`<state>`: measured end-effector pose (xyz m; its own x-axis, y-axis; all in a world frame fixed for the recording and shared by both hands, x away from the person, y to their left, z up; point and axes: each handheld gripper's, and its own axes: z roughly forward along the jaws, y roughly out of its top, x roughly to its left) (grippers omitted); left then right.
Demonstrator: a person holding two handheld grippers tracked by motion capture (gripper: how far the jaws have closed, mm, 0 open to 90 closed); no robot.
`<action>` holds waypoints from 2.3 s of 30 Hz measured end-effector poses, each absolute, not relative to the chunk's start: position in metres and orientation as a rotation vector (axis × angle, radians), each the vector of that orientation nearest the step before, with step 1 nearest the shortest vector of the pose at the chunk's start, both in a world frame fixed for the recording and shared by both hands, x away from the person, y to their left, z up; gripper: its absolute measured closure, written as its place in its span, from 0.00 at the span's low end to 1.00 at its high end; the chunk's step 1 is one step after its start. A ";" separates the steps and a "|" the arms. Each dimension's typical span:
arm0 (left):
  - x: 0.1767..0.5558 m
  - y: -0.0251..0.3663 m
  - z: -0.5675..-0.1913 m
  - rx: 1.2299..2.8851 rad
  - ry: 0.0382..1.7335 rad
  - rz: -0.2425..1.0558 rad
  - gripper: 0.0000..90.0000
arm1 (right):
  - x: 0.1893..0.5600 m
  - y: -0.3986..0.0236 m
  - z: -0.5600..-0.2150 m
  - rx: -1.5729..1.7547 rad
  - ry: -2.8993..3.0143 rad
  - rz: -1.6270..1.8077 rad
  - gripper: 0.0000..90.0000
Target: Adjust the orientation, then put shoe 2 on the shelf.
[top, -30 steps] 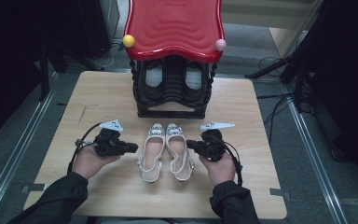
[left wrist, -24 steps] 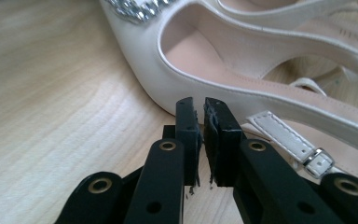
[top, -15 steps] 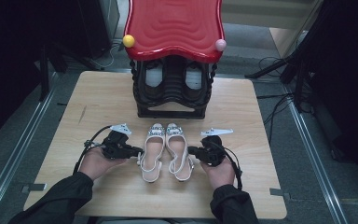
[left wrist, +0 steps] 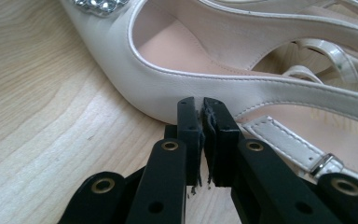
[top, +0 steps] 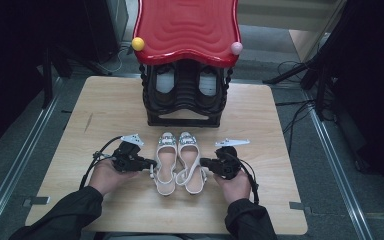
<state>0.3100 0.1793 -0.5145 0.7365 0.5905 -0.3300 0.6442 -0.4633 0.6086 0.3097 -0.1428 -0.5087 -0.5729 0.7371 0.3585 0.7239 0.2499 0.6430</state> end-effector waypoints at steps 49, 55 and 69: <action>0.306 0.219 -0.474 2.117 0.939 -0.094 0.65 | 0.301 -0.137 -0.471 1.410 2.330 1.314 0.68; 0.304 0.221 -0.471 2.113 0.931 -0.087 0.58 | 0.302 -0.131 -0.469 1.431 2.338 1.315 0.66; 0.303 0.225 -0.466 2.107 0.910 -0.057 0.57 | 0.307 -0.097 -0.474 1.455 2.417 1.237 0.67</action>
